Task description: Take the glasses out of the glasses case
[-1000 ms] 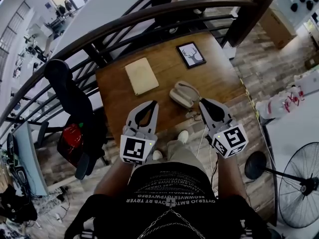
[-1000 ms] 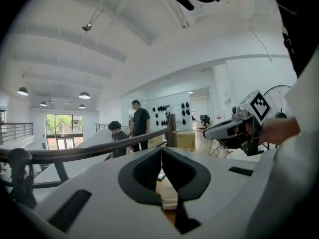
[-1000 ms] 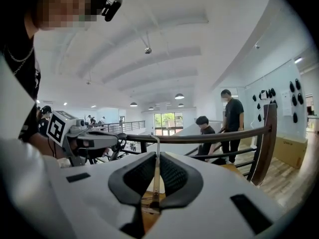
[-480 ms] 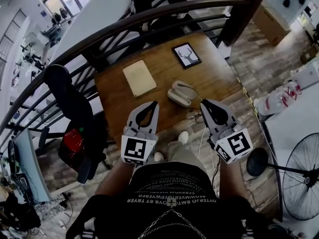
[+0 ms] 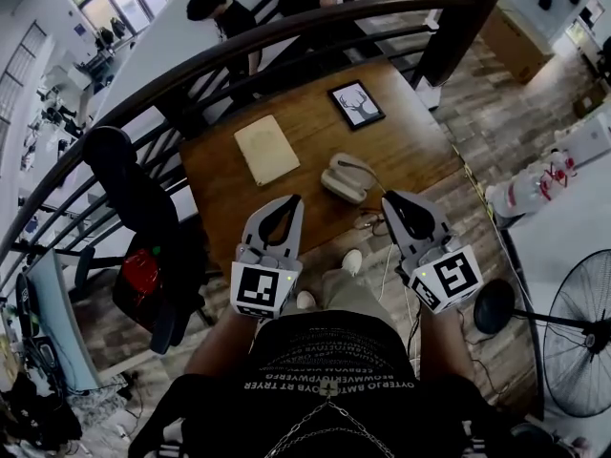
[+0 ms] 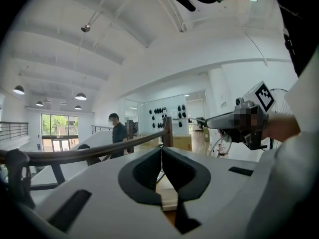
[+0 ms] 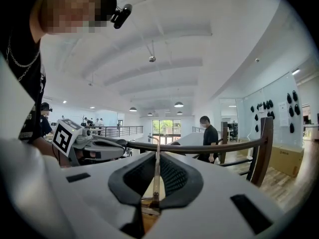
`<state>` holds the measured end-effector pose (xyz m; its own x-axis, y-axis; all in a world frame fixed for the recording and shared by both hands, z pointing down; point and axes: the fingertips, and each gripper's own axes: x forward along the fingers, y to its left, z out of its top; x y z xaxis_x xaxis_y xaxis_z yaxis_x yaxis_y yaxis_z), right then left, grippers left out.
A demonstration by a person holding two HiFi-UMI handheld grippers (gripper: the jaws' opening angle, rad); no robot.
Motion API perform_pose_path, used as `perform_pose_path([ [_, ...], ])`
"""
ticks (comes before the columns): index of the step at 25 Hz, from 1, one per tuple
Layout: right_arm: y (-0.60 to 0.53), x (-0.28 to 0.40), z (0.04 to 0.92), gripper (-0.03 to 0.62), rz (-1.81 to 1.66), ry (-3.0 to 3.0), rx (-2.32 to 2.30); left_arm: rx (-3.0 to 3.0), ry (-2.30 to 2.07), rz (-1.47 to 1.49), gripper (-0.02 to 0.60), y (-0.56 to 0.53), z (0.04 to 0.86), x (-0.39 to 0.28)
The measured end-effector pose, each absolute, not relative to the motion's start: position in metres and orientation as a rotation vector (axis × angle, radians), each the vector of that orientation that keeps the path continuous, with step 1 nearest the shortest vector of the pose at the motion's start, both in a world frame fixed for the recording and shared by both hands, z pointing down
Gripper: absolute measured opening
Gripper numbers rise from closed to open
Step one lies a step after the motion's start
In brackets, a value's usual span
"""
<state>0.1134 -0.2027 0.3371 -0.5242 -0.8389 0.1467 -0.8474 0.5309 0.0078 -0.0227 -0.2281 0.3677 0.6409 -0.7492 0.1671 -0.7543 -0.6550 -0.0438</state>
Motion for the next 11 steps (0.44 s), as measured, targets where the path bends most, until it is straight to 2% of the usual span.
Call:
perform_pose_path([
  [11, -0.233, 0.112, 0.354, 0.034, 0.139, -2.63, 1.437, 2.801, -1.278, 0.27, 0.029, -0.259, 0.388, -0.019],
])
